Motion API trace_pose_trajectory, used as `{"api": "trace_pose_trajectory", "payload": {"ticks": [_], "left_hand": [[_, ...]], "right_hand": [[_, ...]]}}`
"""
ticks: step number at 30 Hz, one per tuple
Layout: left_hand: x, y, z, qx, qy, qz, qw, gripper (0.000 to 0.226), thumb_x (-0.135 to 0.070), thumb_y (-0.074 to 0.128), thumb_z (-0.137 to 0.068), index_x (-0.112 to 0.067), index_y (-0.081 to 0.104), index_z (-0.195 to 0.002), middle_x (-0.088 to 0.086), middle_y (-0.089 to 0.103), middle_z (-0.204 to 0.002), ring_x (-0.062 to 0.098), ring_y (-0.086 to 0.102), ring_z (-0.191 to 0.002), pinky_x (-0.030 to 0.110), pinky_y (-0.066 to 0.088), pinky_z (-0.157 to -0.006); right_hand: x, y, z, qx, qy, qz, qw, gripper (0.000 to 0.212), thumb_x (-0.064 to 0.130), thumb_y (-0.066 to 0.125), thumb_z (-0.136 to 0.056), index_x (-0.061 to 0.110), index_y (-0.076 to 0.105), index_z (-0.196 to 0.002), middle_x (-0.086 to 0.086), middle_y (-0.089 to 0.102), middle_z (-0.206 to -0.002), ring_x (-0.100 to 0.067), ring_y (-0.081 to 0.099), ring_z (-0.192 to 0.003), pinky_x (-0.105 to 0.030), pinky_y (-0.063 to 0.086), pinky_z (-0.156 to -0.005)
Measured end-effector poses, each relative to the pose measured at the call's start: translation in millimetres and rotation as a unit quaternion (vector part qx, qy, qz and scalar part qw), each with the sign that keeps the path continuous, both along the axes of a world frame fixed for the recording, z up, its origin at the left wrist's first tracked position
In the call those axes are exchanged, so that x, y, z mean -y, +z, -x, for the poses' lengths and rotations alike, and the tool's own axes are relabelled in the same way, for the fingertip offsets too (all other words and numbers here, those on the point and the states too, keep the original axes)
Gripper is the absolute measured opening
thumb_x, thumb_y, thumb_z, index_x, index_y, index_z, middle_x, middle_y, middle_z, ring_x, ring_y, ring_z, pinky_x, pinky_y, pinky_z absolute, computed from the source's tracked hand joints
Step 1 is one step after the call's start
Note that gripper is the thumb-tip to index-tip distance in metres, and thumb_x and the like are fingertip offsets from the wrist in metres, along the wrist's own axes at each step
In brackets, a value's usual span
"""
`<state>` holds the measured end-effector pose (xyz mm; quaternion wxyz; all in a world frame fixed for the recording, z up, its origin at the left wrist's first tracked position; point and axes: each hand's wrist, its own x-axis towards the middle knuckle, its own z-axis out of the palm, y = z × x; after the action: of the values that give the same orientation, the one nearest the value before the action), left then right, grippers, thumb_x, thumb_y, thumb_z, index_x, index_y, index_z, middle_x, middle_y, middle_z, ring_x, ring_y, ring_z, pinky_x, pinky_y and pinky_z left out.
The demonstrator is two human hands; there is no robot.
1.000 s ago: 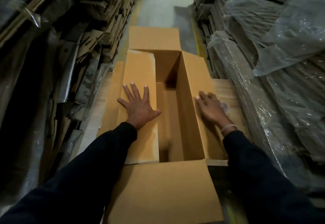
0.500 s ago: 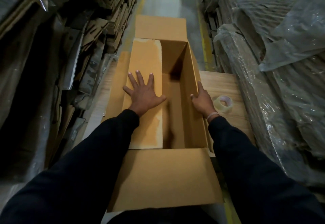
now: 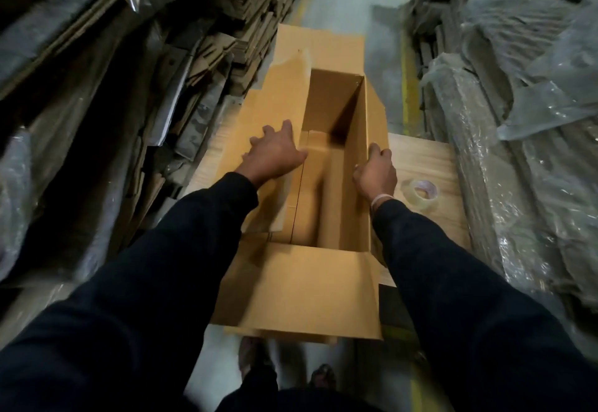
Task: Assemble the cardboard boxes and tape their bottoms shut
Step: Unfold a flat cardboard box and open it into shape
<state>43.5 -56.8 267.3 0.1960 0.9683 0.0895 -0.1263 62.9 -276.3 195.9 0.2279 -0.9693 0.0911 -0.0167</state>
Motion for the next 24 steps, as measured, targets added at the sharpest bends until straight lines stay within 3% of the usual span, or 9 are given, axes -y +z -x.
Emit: {"api": "trace_pose_trajectory", "payload": {"ticks": [2,4,8,11,13,15,17,20,24], "left_hand": [[-2,14,8,0.068,-0.020,-0.039,0.997,0.066,-0.032,0.046,-0.107,-0.016,0.018,-0.165,0.023,0.052,-0.144,0.041,0.057,-0.120,0.047,0.047,-0.089],[-7,26,14,0.155,-0.040,-0.112,0.981,0.059,-0.012,0.040,-0.108,-0.006,0.021,-0.163,0.019,0.062,-0.126,0.034,0.062,-0.101,0.042,0.045,-0.075],[-22,58,22,0.195,-0.065,-0.210,0.956,0.054,-0.008,0.041,-0.109,-0.003,0.027,-0.160,0.026,0.053,-0.137,0.038,0.062,-0.115,0.046,0.052,-0.089],[-40,69,27,0.128,-0.088,-0.364,0.918,0.053,-0.014,0.041,-0.108,-0.005,0.032,-0.159,0.030,0.015,-0.167,0.057,0.021,-0.151,0.066,0.033,-0.117],[-55,62,31,0.096,-0.117,-0.461,0.874,0.047,-0.025,0.043,-0.106,-0.014,0.048,-0.152,0.025,-0.001,-0.172,0.056,-0.006,-0.156,0.078,0.007,-0.120],[-73,42,33,0.066,-0.173,-0.505,0.843,0.044,-0.030,0.038,-0.107,-0.018,0.054,-0.146,0.023,-0.001,-0.173,0.052,-0.011,-0.157,0.077,-0.003,-0.120],[-89,19,34,0.033,-0.197,-0.437,0.877,0.043,-0.034,0.038,-0.109,-0.021,0.049,-0.149,0.021,0.003,-0.174,0.049,-0.007,-0.159,0.075,-0.004,-0.122],[-106,-13,36,-0.051,-0.132,-0.194,0.971,0.067,-0.052,0.041,-0.108,-0.029,0.017,-0.166,0.015,-0.008,-0.175,0.046,-0.010,-0.159,0.073,0.001,-0.123],[-112,-56,53,-0.013,-0.100,-0.020,0.995,0.071,-0.055,0.033,-0.110,-0.034,-0.002,-0.168,0.003,-0.024,-0.174,0.037,-0.013,-0.161,0.075,0.003,-0.121]], "right_hand": [[-2,1,2,0.009,0.005,0.004,1.000,0.052,0.015,0.062,-0.100,0.012,0.044,-0.149,-0.018,0.048,-0.143,-0.045,0.061,-0.121,-0.048,0.050,-0.100],[-2,4,4,0.005,0.011,0.006,1.000,0.059,0.009,0.061,-0.099,0.012,0.039,-0.154,-0.018,0.047,-0.145,-0.044,0.060,-0.122,-0.046,0.050,-0.101],[3,4,11,-0.004,0.037,0.016,0.999,0.070,0.008,0.065,-0.097,0.012,0.032,-0.159,-0.019,0.045,-0.148,-0.044,0.059,-0.124,-0.047,0.051,-0.102],[6,1,21,-0.010,0.050,0.018,0.999,0.076,0.006,0.067,-0.095,0.012,0.028,-0.161,-0.018,0.042,-0.152,-0.044,0.054,-0.130,-0.049,0.050,-0.105],[6,-2,29,-0.011,0.053,0.018,0.998,0.081,0.005,0.066,-0.095,0.011,0.023,-0.164,-0.017,0.038,-0.158,-0.042,0.049,-0.136,-0.049,0.048,-0.111],[8,-5,36,-0.009,0.054,0.011,0.998,0.082,0.005,0.064,-0.096,0.011,0.021,-0.165,-0.016,0.036,-0.160,-0.042,0.046,-0.140,-0.050,0.046,-0.114],[9,-5,41,-0.005,0.054,-0.005,0.998,0.076,0.007,0.060,-0.098,0.011,0.023,-0.165,-0.016,0.037,-0.160,-0.043,0.046,-0.141,-0.052,0.043,-0.116],[10,-2,49,-0.006,0.066,-0.036,0.997,0.070,0.016,0.058,-0.103,0.012,0.024,-0.165,-0.014,0.033,-0.165,-0.042,0.042,-0.146,-0.054,0.038,-0.121],[21,10,74,-0.004,0.119,-0.073,0.990,0.057,0.033,0.041,-0.114,0.010,0.030,-0.165,-0.012,0.029,-0.171,-0.033,0.034,-0.155,-0.044,0.027,-0.127]]}}
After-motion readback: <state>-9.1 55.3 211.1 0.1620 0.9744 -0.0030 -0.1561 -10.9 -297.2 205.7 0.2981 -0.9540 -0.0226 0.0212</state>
